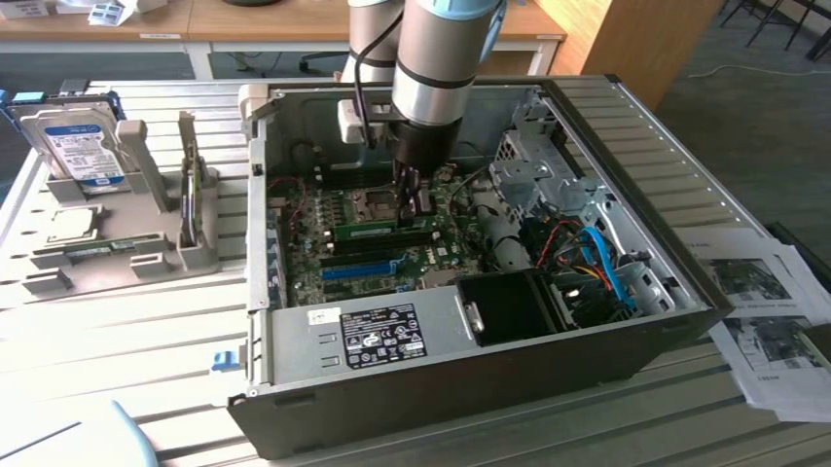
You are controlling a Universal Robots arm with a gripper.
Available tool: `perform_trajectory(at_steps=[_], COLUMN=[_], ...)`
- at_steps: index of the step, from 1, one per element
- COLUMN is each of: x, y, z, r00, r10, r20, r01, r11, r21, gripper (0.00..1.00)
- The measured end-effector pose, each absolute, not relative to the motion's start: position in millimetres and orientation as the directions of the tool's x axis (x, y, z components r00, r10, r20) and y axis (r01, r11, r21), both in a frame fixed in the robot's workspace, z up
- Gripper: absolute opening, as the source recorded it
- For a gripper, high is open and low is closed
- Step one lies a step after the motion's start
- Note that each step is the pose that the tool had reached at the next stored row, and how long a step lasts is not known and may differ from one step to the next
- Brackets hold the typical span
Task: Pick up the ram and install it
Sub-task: 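Insert the ram into the slot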
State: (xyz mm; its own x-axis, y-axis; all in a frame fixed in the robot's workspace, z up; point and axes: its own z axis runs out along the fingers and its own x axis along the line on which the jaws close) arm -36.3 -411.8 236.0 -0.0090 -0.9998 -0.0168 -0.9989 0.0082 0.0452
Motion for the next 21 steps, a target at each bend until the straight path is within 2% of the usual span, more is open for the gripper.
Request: perform_trajectory(at_steps=[21], x=[-37.3], y=[-412.1], z=[232.4], r00=[-0.011], r10=[-1.000], r20=[-0.017], r01=[-0.999], r11=[0.010], r21=[0.045], gripper=[0.11])
